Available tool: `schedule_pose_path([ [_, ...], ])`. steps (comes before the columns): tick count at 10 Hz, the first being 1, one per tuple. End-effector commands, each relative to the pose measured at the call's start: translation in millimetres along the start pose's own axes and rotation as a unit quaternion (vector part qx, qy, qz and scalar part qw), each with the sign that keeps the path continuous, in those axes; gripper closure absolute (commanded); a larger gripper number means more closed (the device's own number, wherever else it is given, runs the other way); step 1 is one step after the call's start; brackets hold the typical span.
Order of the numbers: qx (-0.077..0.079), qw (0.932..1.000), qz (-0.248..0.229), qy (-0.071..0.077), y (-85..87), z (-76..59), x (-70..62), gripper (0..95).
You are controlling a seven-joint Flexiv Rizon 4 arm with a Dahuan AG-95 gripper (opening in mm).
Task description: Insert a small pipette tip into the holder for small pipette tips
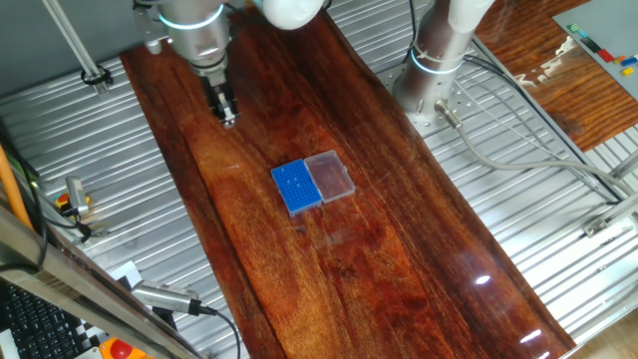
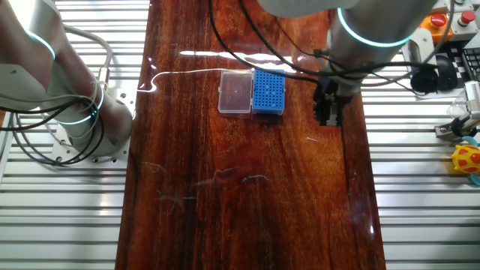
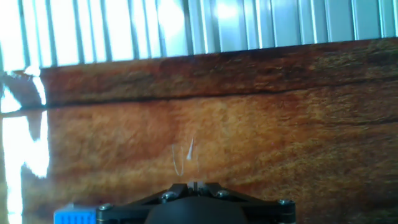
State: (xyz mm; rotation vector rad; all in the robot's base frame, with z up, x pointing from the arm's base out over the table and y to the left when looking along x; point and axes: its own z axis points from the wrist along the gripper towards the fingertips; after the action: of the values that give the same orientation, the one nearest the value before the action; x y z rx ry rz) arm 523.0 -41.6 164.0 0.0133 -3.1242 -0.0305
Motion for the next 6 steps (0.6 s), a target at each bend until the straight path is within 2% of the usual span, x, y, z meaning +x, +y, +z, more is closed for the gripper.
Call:
schedule_pose_path([
  [1,0.016,0.9998,0.009,0.001,0.3,0.9,-3.2,95.0],
  [2,0.029,0.9995,0.009,-0.001,0.3,0.9,-3.2,95.0],
  [5,0.029,0.9995,0.011,0.001,0.3,0.9,-3.2,95.0],
  [6,0.028,0.9992,0.027,0.002,-4.0,11.1,-10.6,95.0],
])
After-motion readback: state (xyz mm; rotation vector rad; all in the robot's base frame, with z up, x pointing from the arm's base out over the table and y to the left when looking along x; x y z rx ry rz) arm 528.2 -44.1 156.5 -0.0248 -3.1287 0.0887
